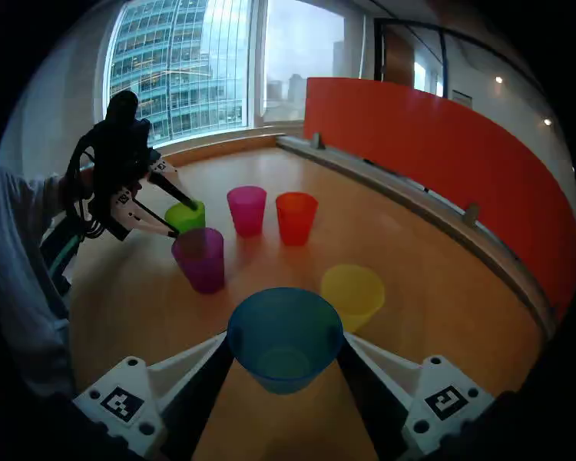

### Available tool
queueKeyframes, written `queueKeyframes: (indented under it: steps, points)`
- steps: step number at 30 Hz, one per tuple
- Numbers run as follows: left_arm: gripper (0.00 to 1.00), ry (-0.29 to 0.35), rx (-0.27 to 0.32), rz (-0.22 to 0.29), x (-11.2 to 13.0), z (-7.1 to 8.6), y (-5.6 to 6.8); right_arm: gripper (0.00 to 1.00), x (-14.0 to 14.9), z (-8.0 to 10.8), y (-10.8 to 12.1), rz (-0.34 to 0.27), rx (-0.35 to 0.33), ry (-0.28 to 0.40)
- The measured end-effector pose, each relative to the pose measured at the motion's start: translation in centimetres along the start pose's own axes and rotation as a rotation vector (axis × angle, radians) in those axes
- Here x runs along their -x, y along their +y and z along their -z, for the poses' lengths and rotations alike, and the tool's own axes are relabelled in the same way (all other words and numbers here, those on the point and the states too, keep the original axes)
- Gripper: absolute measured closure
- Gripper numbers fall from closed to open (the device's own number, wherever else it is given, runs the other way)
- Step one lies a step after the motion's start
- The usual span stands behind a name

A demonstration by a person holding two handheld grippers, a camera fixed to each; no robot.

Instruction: Pour water

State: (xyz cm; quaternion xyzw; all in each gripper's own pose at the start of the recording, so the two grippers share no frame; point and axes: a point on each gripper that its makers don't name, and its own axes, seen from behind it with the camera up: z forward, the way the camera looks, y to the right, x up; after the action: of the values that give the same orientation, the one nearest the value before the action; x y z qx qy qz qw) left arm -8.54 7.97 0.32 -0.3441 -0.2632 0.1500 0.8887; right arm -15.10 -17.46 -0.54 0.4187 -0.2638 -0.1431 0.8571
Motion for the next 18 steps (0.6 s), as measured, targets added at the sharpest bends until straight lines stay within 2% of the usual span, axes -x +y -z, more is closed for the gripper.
queueKeyframes:
  steps: [3, 7, 12, 18]
  points:
    - [0.11, -0.008, -0.006, -0.008, 0.1, -0.1, -0.1, 0.08, 0.0, 0.0, -0.1, 0.002, 0.001, 0.002]
    - [0.01, -0.025, -0.016, -0.023, 0.5, -0.1, -0.2, 0.08, 0.2, 0.0, -0.1, 0.002, 0.006, 0.001]
    - [0.00, -0.045, -0.013, -0.011, 1.1, 0.1, -0.1, 0.08, 0.4, -0.1, -0.1, -0.007, 0.011, 0.001]
    - [0.00, -0.037, -0.029, -0.002, 1.2, 0.8, -0.3, 0.08, 0.9, -0.5, -0.2, -0.023, 0.012, 0.002]
